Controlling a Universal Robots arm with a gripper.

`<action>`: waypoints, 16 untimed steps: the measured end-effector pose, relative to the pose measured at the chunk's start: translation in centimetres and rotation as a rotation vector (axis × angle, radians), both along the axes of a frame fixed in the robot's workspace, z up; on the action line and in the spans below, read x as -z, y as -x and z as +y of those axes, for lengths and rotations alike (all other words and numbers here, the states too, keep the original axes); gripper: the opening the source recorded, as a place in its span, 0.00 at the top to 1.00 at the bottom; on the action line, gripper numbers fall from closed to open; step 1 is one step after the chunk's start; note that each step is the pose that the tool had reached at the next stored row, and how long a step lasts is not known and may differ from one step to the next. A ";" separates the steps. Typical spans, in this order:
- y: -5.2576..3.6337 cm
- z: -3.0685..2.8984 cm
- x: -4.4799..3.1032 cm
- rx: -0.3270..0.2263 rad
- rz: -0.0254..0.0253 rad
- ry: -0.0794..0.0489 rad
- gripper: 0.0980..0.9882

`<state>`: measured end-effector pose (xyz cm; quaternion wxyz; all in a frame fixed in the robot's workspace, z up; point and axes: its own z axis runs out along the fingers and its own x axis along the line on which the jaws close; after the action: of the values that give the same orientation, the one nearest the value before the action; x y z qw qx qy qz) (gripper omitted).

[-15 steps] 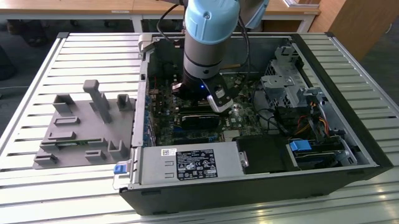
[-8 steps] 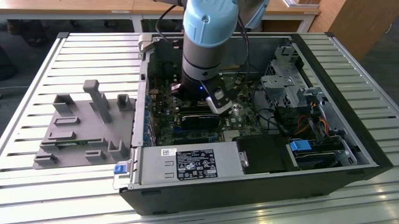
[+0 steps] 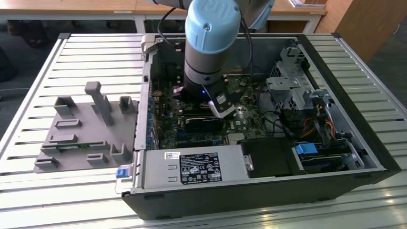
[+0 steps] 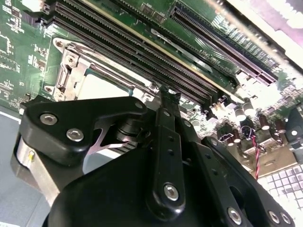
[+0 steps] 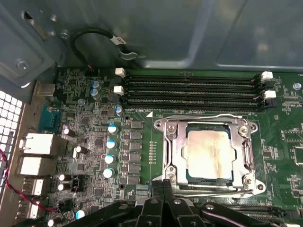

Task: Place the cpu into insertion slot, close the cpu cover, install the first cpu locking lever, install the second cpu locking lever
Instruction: 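Install the second cpu locking lever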

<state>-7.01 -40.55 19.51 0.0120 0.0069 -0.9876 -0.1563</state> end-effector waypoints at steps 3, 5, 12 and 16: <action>0.00 0.00 0.27 0.000 -0.0001 -0.007 1.00; 0.02 -0.01 0.37 0.000 0.0001 -0.009 1.00; 0.25 0.04 0.61 0.000 0.0000 -0.019 1.00; 0.32 0.11 0.87 0.000 0.0004 -0.030 1.00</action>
<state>-7.33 -40.44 18.64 0.0121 0.0071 -0.9851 -0.1712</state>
